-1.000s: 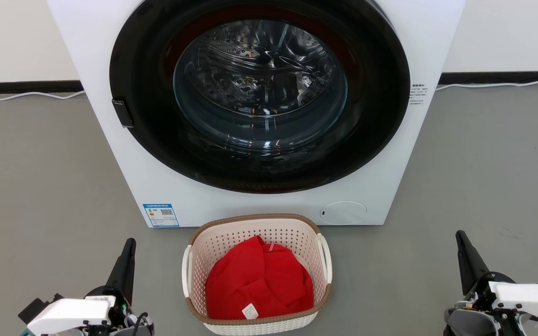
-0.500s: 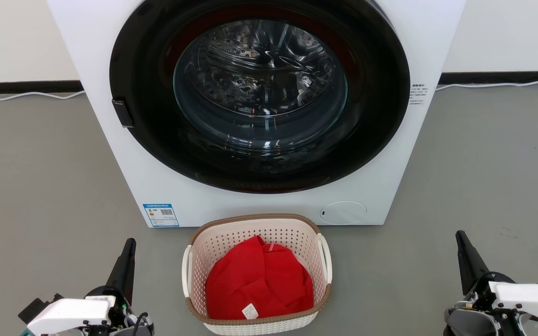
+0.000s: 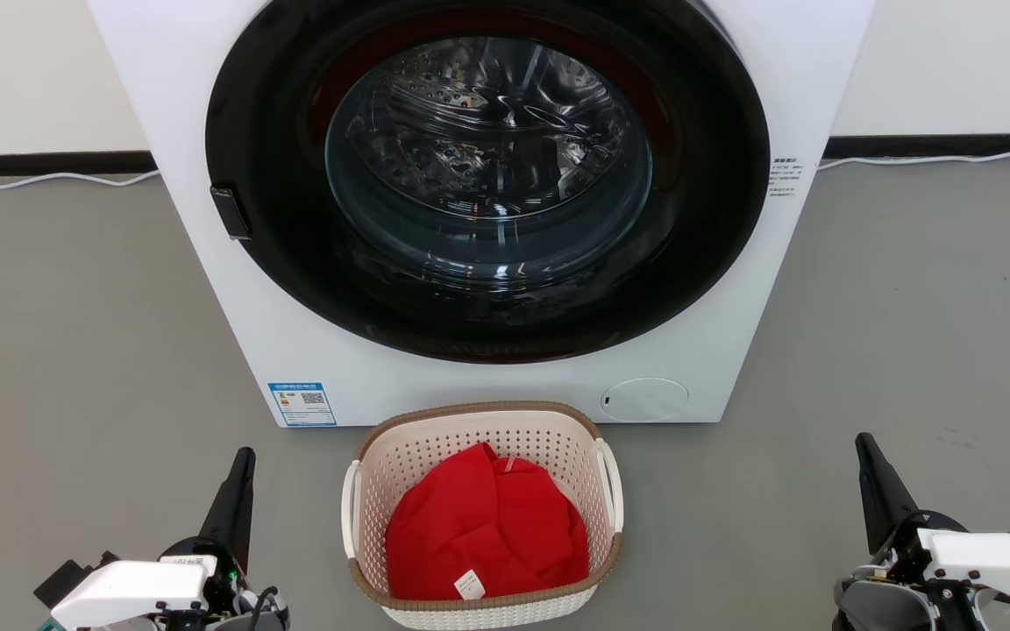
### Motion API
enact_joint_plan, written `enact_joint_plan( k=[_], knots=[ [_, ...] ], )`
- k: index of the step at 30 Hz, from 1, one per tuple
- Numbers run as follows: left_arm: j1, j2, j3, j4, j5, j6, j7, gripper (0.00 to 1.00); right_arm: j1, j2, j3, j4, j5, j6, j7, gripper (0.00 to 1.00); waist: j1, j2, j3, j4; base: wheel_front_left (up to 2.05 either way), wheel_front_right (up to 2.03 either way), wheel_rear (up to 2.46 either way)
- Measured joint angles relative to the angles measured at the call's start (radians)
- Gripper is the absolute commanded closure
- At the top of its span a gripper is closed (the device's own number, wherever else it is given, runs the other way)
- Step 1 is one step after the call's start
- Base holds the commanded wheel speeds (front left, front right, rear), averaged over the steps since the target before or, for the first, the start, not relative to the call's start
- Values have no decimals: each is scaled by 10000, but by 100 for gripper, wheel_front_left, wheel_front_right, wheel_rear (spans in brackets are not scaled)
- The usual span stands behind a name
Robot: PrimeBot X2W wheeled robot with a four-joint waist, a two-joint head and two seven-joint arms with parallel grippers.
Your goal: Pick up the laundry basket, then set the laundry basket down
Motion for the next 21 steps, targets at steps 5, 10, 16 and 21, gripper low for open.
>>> enact_joint_plan(
  k=[5,10,16,21],
  knots=[
    [0,0,0,0,0,0,0,100,0,0,0,0,0,0,0,100,0,0,0,0,0,0,0],
    [0,0,0,0,0,0,0,100,0,0,0,0,0,0,0,100,0,0,0,0,0,0,0],
    [0,0,0,0,0,0,0,100,0,0,0,0,0,0,0,100,0,0,0,0,0,0,0],
    [0,0,0,0,0,0,0,100,0,0,0,0,0,0,0,100,0,0,0,0,0,0,0]
  ],
)
